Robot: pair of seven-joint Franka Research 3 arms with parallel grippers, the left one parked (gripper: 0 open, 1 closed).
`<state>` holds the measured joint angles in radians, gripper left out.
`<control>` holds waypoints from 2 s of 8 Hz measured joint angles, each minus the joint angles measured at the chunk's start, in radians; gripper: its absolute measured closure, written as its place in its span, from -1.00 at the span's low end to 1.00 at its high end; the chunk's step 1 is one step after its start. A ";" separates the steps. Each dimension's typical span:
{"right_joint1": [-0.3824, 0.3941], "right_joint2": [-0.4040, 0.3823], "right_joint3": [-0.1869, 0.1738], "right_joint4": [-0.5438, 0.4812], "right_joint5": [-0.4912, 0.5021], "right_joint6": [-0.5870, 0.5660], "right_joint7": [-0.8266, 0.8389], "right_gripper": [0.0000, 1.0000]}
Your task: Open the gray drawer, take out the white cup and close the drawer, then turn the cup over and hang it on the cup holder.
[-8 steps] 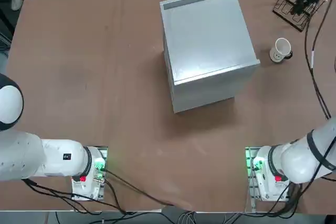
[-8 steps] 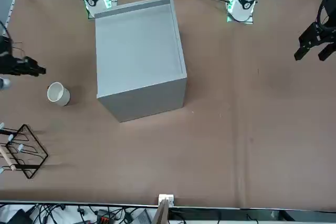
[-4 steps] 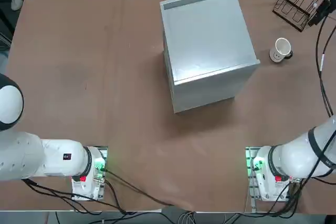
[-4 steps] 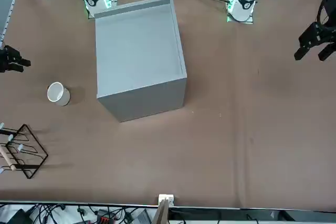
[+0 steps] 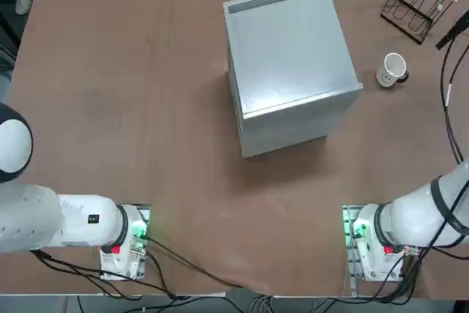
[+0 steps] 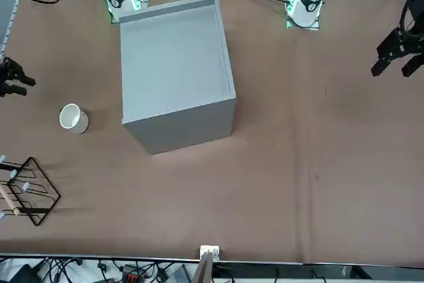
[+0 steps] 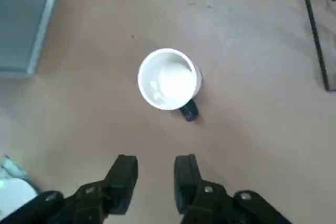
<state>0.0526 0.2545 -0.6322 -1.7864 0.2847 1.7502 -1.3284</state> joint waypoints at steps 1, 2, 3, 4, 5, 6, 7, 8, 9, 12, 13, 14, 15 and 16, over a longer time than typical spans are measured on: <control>-0.013 0.001 0.000 -0.034 0.001 0.052 -0.080 -0.04; -0.025 0.002 0.000 -0.069 0.014 0.097 -0.148 -0.10; -0.038 0.008 0.001 -0.095 0.044 0.126 -0.220 -0.15; -0.059 0.027 0.001 -0.106 0.102 0.135 -0.304 -0.29; -0.087 0.058 0.002 -0.112 0.179 0.137 -0.398 -0.33; -0.118 0.100 0.002 -0.114 0.260 0.138 -0.495 -0.36; -0.144 0.144 0.002 -0.115 0.337 0.138 -0.589 -0.40; -0.164 0.183 0.002 -0.115 0.400 0.138 -0.671 -0.44; -0.181 0.210 0.003 -0.115 0.446 0.137 -0.729 -0.44; -0.248 0.268 0.004 -0.117 0.640 0.061 -0.895 -0.50; -0.270 0.300 0.004 -0.118 0.717 0.024 -0.954 -0.52; -0.282 0.333 0.005 -0.118 0.773 -0.005 -0.999 -0.55; -0.287 0.360 0.005 -0.117 0.802 -0.024 -1.041 -0.64; -0.291 0.372 0.005 -0.117 0.818 -0.050 -1.083 -0.81</control>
<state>-0.2387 0.6269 -0.6270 -1.9037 1.1031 1.7005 -2.4110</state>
